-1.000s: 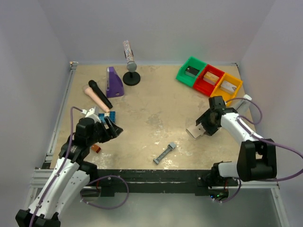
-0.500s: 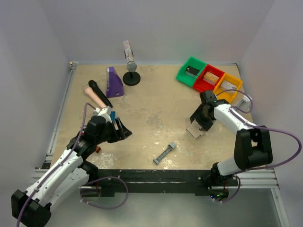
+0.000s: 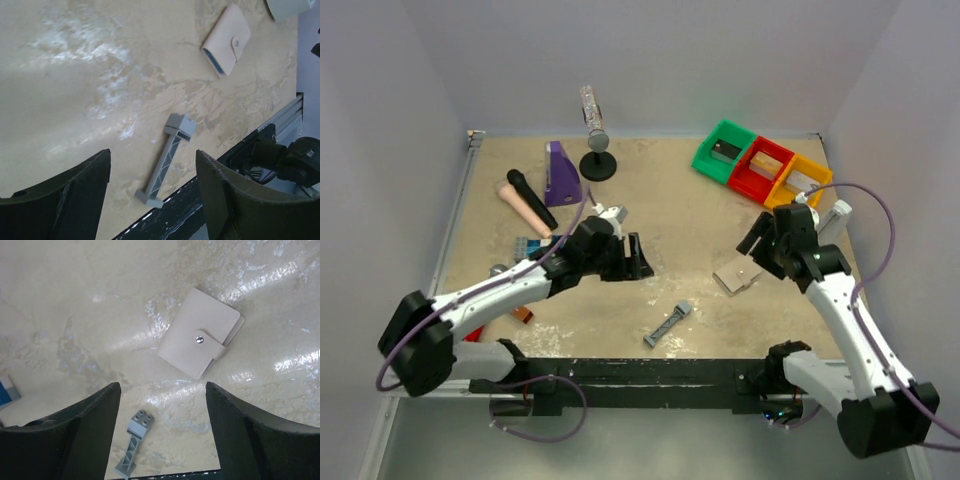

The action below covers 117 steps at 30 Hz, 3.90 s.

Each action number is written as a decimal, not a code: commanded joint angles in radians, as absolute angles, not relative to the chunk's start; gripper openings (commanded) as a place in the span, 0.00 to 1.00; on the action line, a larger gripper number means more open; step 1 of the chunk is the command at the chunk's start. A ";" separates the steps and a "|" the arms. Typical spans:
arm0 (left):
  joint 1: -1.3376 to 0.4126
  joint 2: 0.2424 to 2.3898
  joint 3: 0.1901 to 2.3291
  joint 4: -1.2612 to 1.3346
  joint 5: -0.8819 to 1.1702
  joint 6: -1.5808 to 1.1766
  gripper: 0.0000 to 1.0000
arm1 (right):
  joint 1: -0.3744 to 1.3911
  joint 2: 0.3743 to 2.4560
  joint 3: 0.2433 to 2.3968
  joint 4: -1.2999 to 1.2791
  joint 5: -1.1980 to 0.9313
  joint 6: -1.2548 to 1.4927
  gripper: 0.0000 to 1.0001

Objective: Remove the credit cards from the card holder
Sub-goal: Move the card holder to the center of the board.

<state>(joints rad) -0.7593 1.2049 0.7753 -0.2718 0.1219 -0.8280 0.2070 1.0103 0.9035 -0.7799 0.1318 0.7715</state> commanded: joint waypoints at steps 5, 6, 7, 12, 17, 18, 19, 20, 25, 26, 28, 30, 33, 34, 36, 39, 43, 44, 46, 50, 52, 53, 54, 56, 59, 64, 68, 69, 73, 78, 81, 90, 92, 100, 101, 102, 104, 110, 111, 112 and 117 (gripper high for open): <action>-0.824 1.584 0.998 0.079 0.247 -0.939 0.68 | 0.206 0.671 0.711 -0.767 -0.026 0.695 0.73; -0.828 1.613 1.012 0.106 0.250 -0.959 0.68 | 0.206 0.640 0.690 -0.764 -0.044 0.695 0.73; -0.831 1.659 1.038 0.127 0.250 -0.968 0.67 | 0.206 0.603 0.668 -0.762 -0.061 0.689 0.73; -0.864 1.804 1.175 0.136 0.245 -0.968 0.65 | 0.206 0.474 0.617 -0.822 -0.074 0.632 0.73; -0.882 1.916 1.273 0.138 0.276 -0.956 0.59 | 0.207 0.402 0.581 -0.835 -0.113 0.617 0.73; -0.888 1.930 1.276 0.161 0.282 -0.962 0.58 | 0.207 0.396 0.574 -0.828 -0.120 0.620 0.73; -0.894 1.943 1.284 0.167 0.284 -0.966 0.58 | 0.206 0.394 0.569 -0.822 -0.126 0.620 0.73; -0.899 1.962 1.298 0.164 0.281 -0.965 0.58 | 0.207 0.396 0.568 -0.818 -0.132 0.615 0.73; -0.920 2.063 1.417 0.088 0.272 -0.940 0.57 | 0.207 0.419 0.561 -0.807 -0.155 0.603 0.73; -0.925 2.077 1.440 0.074 0.268 -0.933 0.57 | 0.207 0.414 0.558 -0.805 -0.158 0.603 0.73; -0.930 2.118 1.495 0.045 0.262 -0.913 0.57 | 0.206 0.403 0.555 -0.804 -0.166 0.601 0.73; -0.934 2.146 1.543 0.002 0.243 -0.882 0.57 | 0.207 0.393 0.555 -0.807 -0.175 0.601 0.73; -0.936 2.175 1.591 -0.070 0.210 -0.838 0.58 | 0.207 0.373 0.557 -0.811 -0.189 0.603 0.73; -0.936 2.186 1.609 -0.102 0.201 -0.819 0.59 | 0.207 0.365 0.558 -0.813 -0.192 0.603 0.73; -0.937 2.203 1.643 -0.145 0.184 -0.789 0.59 | 0.207 0.356 0.557 -0.813 -0.195 0.604 0.73; -0.951 2.230 1.699 -0.225 0.149 -0.723 0.60 | 0.207 0.350 0.554 -0.813 -0.195 0.604 0.73; -0.974 2.258 1.738 -0.301 0.114 -0.658 0.61 | 0.207 0.354 0.555 -0.811 -0.196 0.604 0.73; -0.976 2.261 1.741 -0.307 0.114 -0.654 0.61 | 0.206 0.356 0.555 -0.811 -0.198 0.603 0.73; -0.979 2.267 1.738 -0.310 0.124 -0.647 0.62 | 0.207 0.357 0.555 -0.811 -0.198 0.603 0.73; -0.980 2.279 1.743 -0.321 0.149 -0.641 0.61 | 0.206 0.360 0.560 -0.813 -0.195 0.603 0.73; -0.982 2.283 1.741 -0.322 0.158 -0.637 0.61 | 0.207 0.360 0.558 -0.813 -0.195 0.604 0.73; -0.982 2.283 1.741 -0.322 0.160 -0.635 0.60 | 0.207 0.360 0.558 -0.815 -0.193 0.604 0.73; -0.982 2.283 1.737 -0.322 0.161 -0.634 0.59 | 0.207 0.362 0.561 -0.813 -0.193 0.606 0.73; -0.982 2.281 1.732 -0.322 0.167 -0.629 0.56 | 0.207 0.362 0.560 -0.813 -0.190 0.604 0.74; -0.982 2.272 1.712 -0.311 0.176 -0.621 0.43 | 0.206 0.362 0.560 -0.815 -0.187 0.606 0.74; -0.983 2.263 1.690 -0.302 0.187 -0.614 0.28 | 0.207 0.360 0.560 -0.816 -0.184 0.606 0.74; -0.985 2.253 1.677 -0.301 0.184 -0.606 0.19 | 0.207 0.359 0.560 -0.818 -0.181 0.607 0.73; -0.985 2.250 1.672 -0.296 0.184 -0.604 0.15 | 0.207 0.357 0.560 -0.818 -0.181 0.607 0.73; -0.985 2.227 1.641 -0.265 0.181 -0.606 0.02 | 0.207 0.357 0.560 -0.821 -0.179 0.609 0.74; -0.985 2.166 1.560 -0.184 0.175 -0.620 0.00 | 0.207 0.350 0.561 -0.825 -0.178 0.611 0.74; -0.980 2.085 1.459 -0.111 0.164 -0.647 0.00 | 0.207 0.348 0.565 -0.830 -0.176 0.611 0.74; -0.942 1.792 1.117 0.141 0.080 -0.756 0.00 | 0.207 0.364 0.549 -0.801 -0.178 0.607 0.74; -0.934 1.728 1.050 0.161 0.034 -0.779 0.00 | 0.207 0.365 0.542 -0.792 -0.178 0.603 0.74; -0.871 1.462 0.741 0.213 -0.170 -0.916 0.00 | 0.209 0.443 0.523 -0.721 -0.245 0.569 0.74; -0.859 1.445 0.717 0.218 -0.184 -0.937 0.00 | 0.209 0.454 0.520 -0.713 -0.252 0.569 0.74; -0.847 1.434 0.692 0.222 -0.193 -0.955 0.00 | 0.209 0.463 0.519 -0.706 -0.258 0.569 0.74; -0.827 1.427 0.658 0.224 -0.210 -0.985 0.00 | 0.210 0.482 0.511 -0.689 -0.271 0.568 0.74; -0.824 1.480 0.649 0.100 -0.255 -1.074 0.00 | 0.215 0.534 0.497 -0.647 -0.311 0.563 0.74; -0.824 1.494 0.656 0.069 -0.255 -1.083 0.00 | 0.218 0.549 0.497 -0.632 -0.327 0.558 0.74; -0.824 1.503 0.661 0.052 -0.249 -1.086 0.02 | 0.221 0.561 0.495 -0.624 -0.339 0.555 0.74; -0.824 1.482 0.638 0.023 -0.248 -1.089 0.41 | 0.247 0.617 0.497 -0.586 -0.364 0.551 0.74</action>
